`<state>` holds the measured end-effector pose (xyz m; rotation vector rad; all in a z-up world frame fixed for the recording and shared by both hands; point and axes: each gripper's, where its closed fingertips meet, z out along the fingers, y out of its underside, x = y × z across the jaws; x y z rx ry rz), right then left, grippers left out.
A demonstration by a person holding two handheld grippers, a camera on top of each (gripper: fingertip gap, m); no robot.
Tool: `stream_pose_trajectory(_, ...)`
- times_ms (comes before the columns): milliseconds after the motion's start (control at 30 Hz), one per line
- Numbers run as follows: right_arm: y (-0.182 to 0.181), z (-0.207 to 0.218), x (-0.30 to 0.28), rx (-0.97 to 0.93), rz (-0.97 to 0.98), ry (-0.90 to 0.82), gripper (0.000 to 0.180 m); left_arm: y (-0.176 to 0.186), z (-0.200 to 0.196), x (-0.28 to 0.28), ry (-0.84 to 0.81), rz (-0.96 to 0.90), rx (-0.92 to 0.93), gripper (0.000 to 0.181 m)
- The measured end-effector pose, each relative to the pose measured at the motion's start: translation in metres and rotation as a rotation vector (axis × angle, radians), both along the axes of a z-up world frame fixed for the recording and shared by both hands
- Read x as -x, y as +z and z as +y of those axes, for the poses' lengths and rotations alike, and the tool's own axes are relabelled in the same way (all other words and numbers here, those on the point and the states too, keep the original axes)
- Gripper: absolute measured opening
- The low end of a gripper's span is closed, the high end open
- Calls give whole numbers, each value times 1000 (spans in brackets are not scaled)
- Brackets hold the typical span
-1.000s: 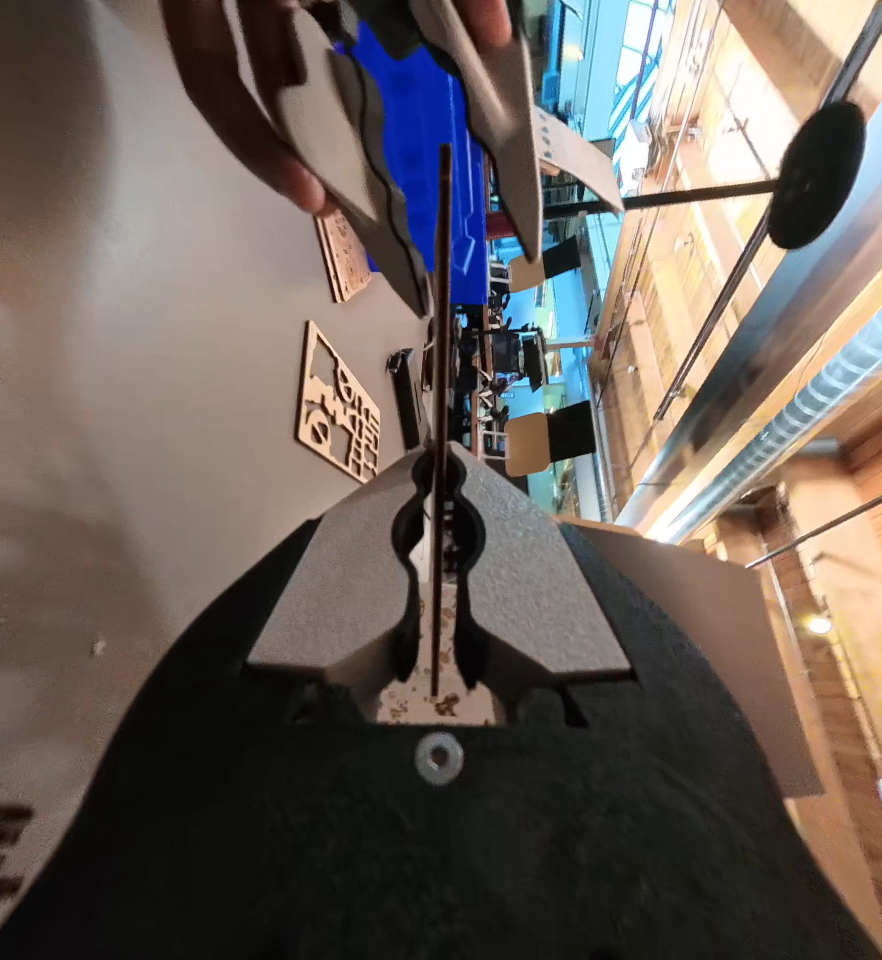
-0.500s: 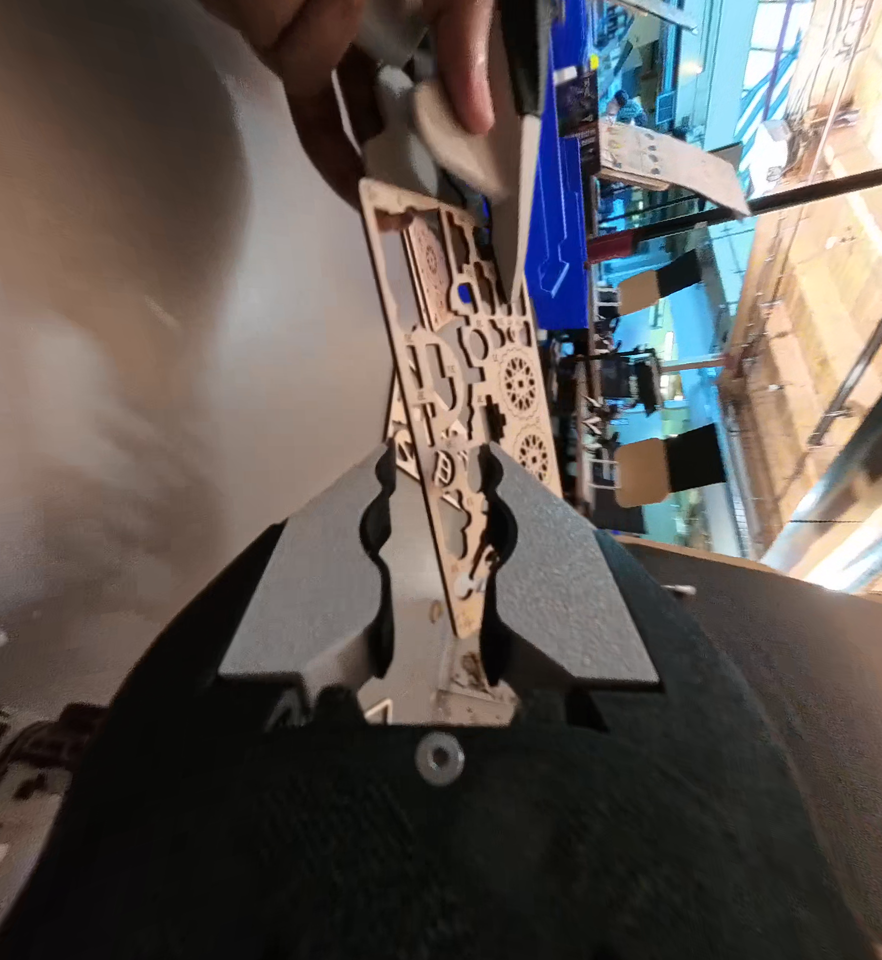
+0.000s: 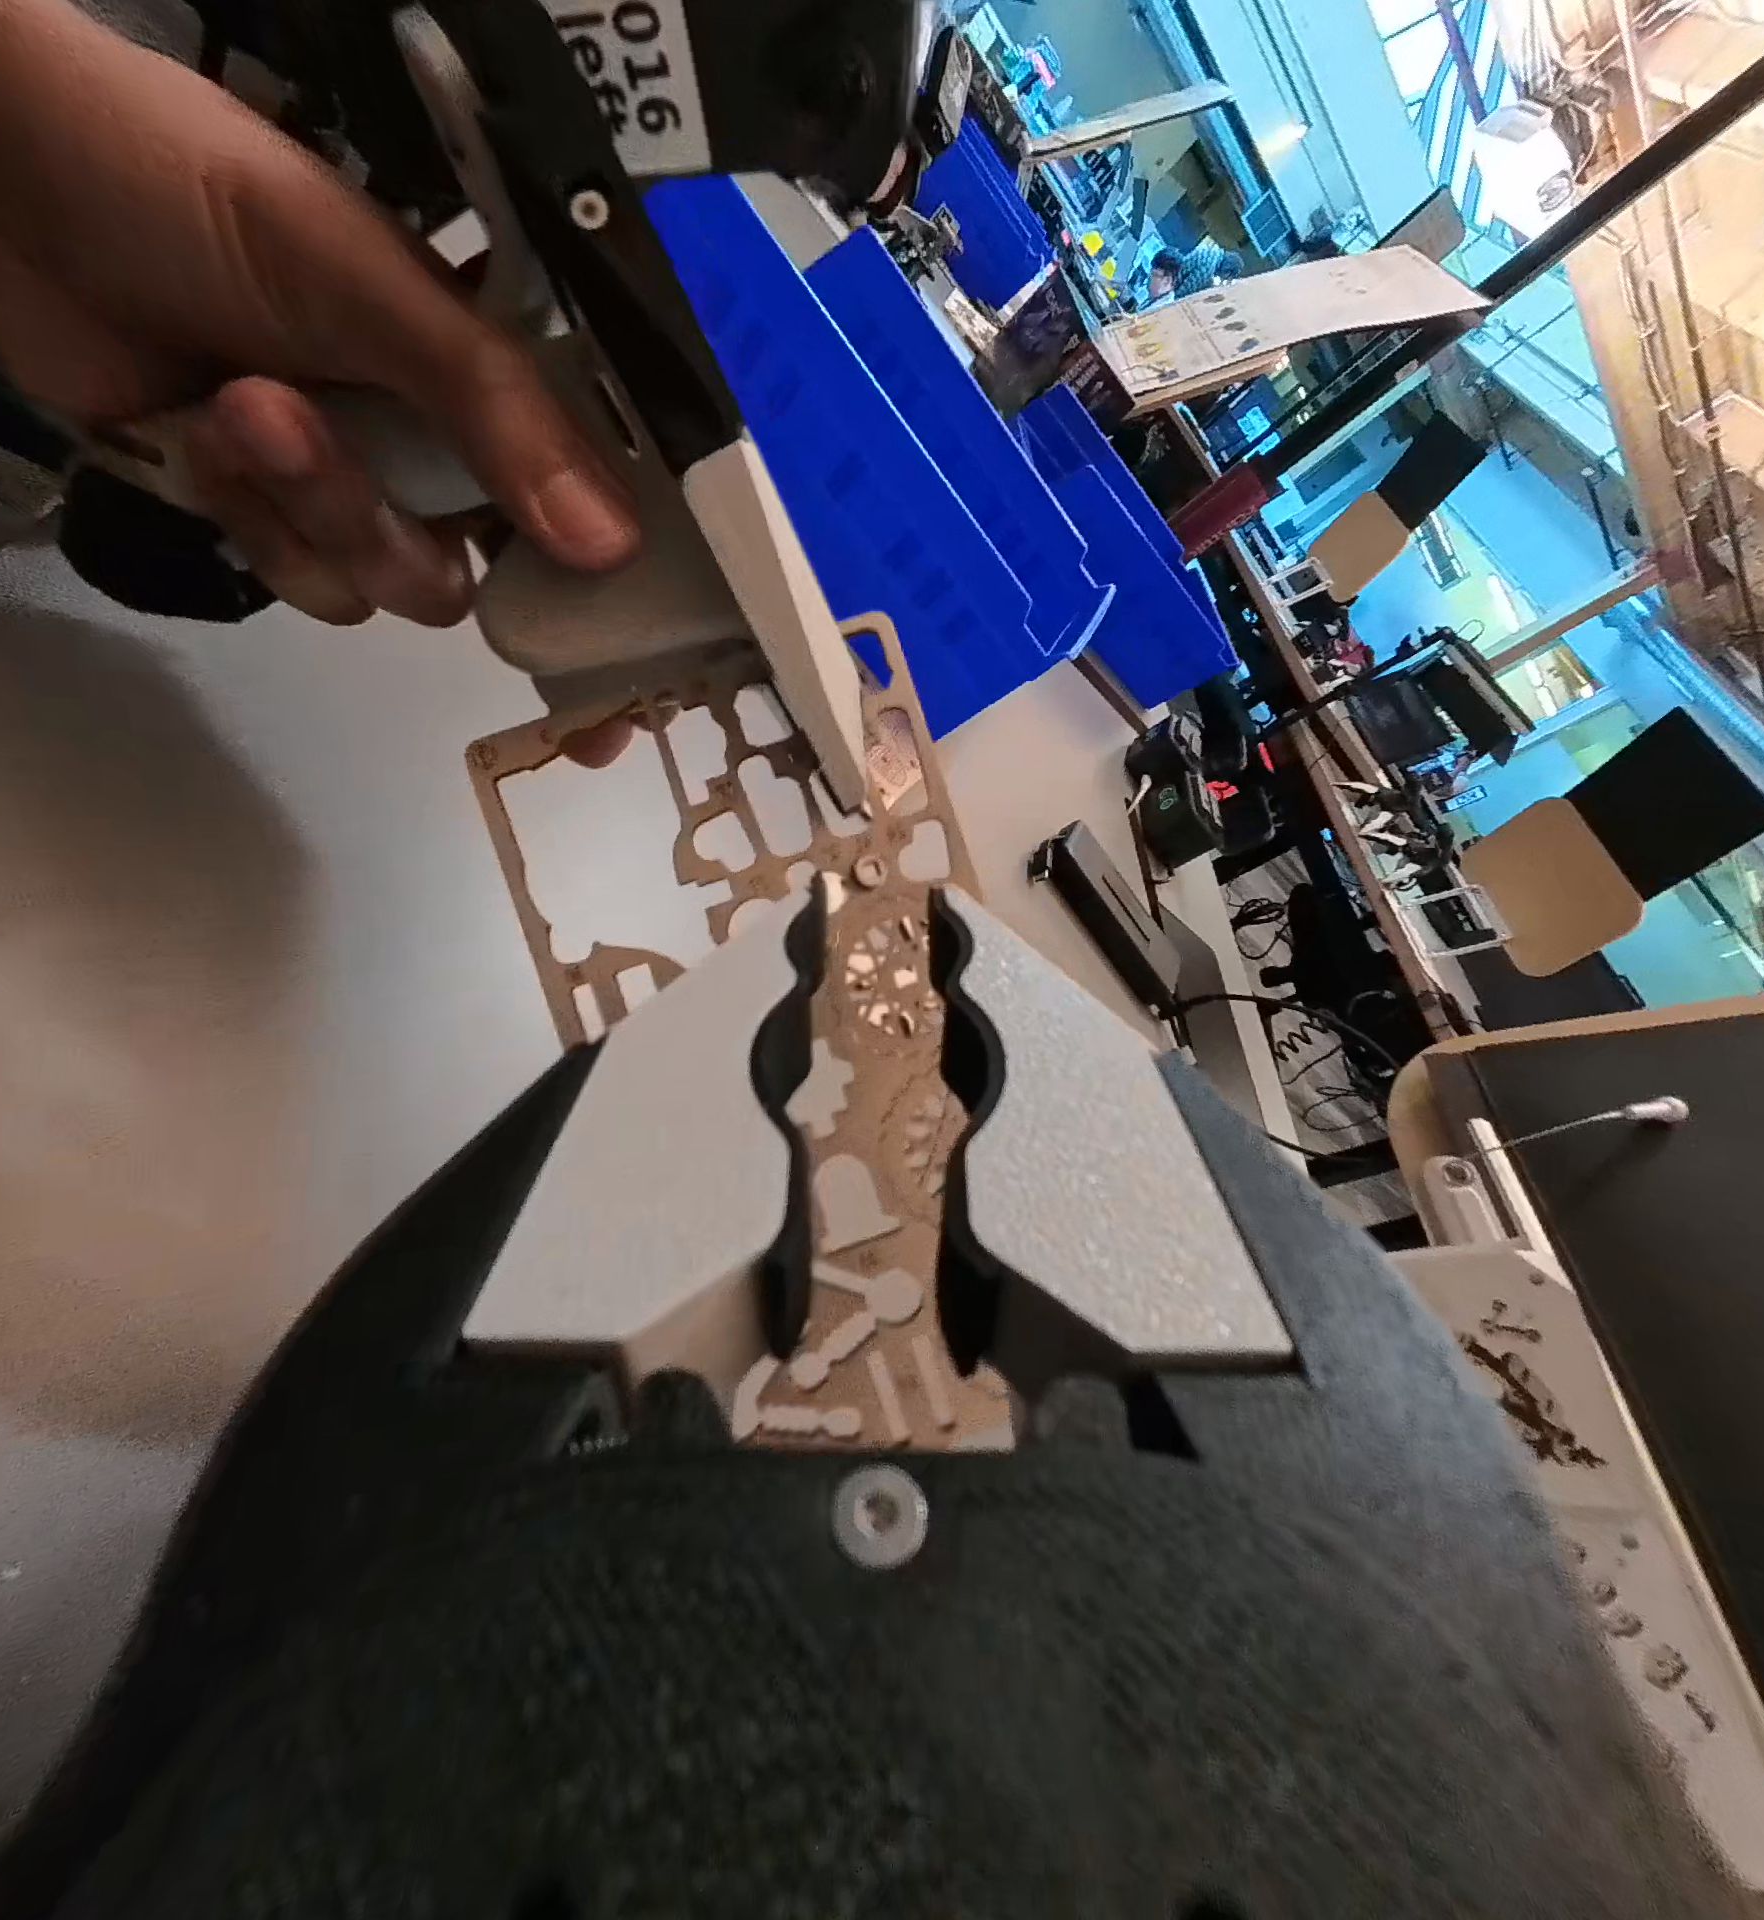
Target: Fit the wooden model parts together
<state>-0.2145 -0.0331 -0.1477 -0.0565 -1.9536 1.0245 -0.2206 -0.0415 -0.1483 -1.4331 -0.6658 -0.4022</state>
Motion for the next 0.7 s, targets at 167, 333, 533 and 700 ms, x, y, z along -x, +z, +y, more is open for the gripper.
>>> stream_pose_trajectory(167,0,-1,-2,-27,17,12,15,1,6,-9,-12,53,27,0)
stream_pose_trajectory(333,-1,-2,-5,-43,20,27,9,2,6,-10,-10,84,37,0)
stream_pose_trajectory(533,-2,-2,-6,-60,0,41,1,2,7,-12,-1,164,85,0)
stream_pose_trajectory(700,-1,-2,-8,-66,-13,44,1,4,7,-14,9,225,115,0)
